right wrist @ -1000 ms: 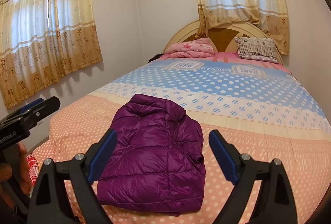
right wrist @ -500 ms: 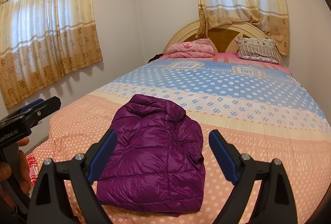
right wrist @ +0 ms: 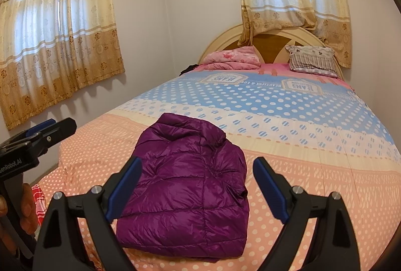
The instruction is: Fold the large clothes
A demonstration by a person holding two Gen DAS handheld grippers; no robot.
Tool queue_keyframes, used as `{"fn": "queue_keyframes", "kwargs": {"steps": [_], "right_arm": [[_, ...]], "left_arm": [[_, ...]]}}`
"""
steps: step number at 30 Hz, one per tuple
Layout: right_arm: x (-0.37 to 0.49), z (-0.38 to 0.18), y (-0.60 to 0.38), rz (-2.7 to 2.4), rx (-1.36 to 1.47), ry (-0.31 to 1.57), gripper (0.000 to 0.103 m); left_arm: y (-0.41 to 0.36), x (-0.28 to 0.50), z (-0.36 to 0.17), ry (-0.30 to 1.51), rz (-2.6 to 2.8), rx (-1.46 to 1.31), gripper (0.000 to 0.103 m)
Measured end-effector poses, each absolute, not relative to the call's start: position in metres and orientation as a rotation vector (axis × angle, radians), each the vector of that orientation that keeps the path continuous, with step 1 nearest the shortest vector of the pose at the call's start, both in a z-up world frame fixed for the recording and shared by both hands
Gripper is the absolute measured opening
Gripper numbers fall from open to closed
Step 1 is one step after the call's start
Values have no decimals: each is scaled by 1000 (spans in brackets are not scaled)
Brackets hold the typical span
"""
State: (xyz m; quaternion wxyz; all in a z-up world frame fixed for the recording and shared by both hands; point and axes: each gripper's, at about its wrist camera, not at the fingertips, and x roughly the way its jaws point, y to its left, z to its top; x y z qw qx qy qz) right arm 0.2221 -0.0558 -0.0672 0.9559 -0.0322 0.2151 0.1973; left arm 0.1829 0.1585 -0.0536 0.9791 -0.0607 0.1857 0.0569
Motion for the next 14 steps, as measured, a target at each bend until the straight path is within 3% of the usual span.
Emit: {"fn": "queue_keyframes", "kwargs": {"steps": [14], "right_arm": [[222, -71, -54, 407, -75, 444, 92]], "left_arm": [[159, 183, -61, 365, 104, -111, 96]]}}
